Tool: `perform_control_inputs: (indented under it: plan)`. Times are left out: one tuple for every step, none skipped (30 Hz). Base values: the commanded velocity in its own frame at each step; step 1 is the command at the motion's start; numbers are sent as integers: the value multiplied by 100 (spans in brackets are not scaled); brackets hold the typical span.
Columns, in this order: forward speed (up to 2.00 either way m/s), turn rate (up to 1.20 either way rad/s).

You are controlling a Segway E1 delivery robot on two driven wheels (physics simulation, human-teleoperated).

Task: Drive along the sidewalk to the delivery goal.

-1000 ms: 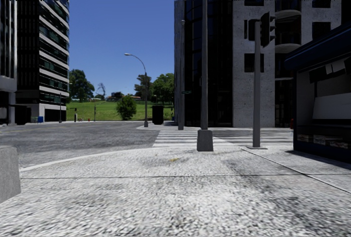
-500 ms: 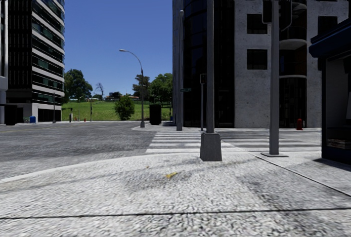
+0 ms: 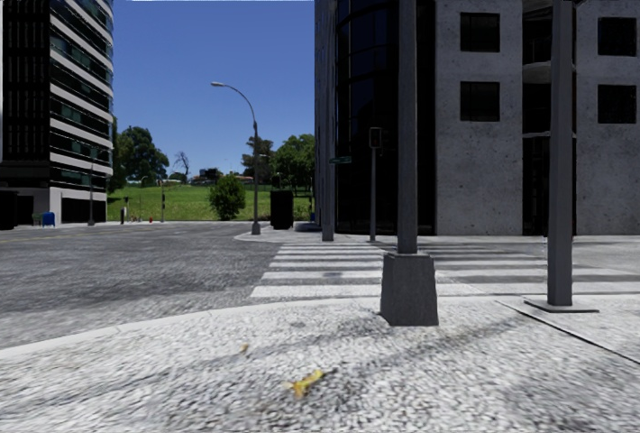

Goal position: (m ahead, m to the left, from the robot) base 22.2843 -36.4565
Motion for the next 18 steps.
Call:
perform_control_inputs:
  plan:
    - [200, 0]
    - [200, 0]
    - [200, 0]
    - [200, 0]
    - [200, 0]
    - [200, 0]
    - [200, 0]
    - [200, 0]
    - [200, 0]
    - [200, 0]
    - [200, 0]
    - [200, 0]
    - [200, 0]
    - [200, 0]
    - [200, 0]
    - [200, 0]
    - [200, 0]
    - [200, 0]
